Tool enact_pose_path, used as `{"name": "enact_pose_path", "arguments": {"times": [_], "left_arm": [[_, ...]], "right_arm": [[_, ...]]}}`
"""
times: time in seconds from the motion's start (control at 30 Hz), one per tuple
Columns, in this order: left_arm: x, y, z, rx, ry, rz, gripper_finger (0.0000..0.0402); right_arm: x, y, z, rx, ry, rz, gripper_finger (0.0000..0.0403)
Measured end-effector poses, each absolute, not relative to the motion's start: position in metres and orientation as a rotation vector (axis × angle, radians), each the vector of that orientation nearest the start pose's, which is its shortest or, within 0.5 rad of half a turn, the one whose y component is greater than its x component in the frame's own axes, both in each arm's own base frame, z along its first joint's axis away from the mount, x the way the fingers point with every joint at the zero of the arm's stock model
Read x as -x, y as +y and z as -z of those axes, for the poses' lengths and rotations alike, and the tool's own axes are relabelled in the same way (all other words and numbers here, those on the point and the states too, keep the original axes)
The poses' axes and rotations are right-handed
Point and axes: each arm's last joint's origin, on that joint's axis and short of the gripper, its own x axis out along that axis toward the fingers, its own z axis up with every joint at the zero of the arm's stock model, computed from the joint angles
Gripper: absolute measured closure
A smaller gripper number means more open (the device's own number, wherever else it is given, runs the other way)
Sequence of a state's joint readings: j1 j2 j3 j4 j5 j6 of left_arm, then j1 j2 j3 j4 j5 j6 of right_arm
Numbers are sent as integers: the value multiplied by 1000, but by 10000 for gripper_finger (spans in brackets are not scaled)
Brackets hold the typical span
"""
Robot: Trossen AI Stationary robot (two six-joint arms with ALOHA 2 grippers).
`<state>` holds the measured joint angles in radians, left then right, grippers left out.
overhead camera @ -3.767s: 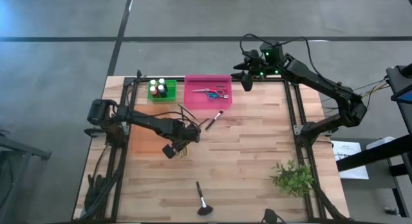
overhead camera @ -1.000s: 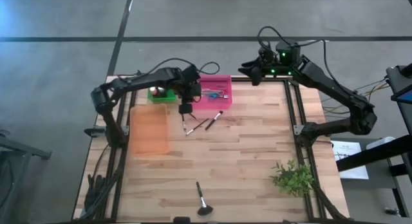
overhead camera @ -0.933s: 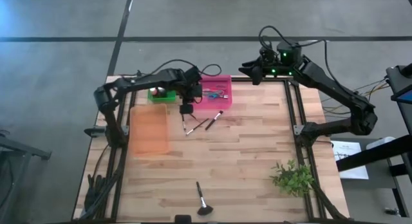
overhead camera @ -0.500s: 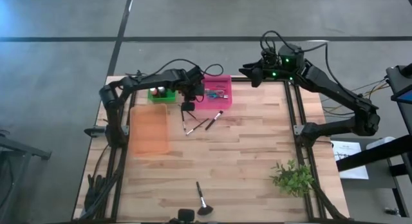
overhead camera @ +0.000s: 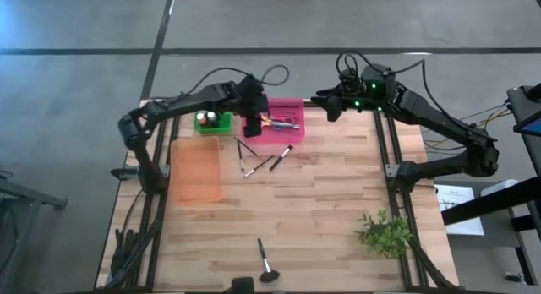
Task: Pick & Place Paint Supplies
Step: Put the black paintbrush into the orange bin
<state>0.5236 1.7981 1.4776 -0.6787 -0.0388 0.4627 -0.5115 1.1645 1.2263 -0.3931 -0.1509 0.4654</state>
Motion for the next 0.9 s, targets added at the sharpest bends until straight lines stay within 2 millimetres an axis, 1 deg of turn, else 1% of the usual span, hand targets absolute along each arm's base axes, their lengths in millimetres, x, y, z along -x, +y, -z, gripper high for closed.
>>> {"name": "enact_pose_path", "arguments": {"times": [0.07, 0.1, 0.17, 0.2, 0.3, 0.43, 0.6, 0.67, 0.73, 0.9], "left_arm": [[-324, 185, -274, -58, 982, -231, 207], [-321, 180, -278, -2, 950, -204, 207], [-316, 168, -282, 79, 920, -152, 212], [-313, 161, -280, 106, 926, -121, 217], [-306, 135, -269, 145, 960, -36, 241], [-291, 98, -244, 186, 1063, 38, 286], [-272, 63, -214, 244, 1172, 71, 341], [-266, 54, -201, 263, 1229, 81, 366], [-263, 49, -194, 288, 1249, 68, 390], [-259, 45, -188, 311, 1282, 49, 394]], "right_arm": [[-219, -116, -390, -563, 228, 419, 196], [-219, -115, -390, -562, 228, 415, 196], [-220, -114, -390, -560, 228, 412, 196], [-221, -112, -390, -557, 228, 412, 196], [-222, -110, -390, -551, 227, 410, 196], [-224, -106, -390, -546, 232, 394, 196], [-225, -104, -390, -536, 235, 385, 196], [-225, -104, -390, -531, 235, 384, 196], [-225, -104, -390, -527, 236, 384, 196], [-225, -104, -390, -521, 237, 382, 196]]}}
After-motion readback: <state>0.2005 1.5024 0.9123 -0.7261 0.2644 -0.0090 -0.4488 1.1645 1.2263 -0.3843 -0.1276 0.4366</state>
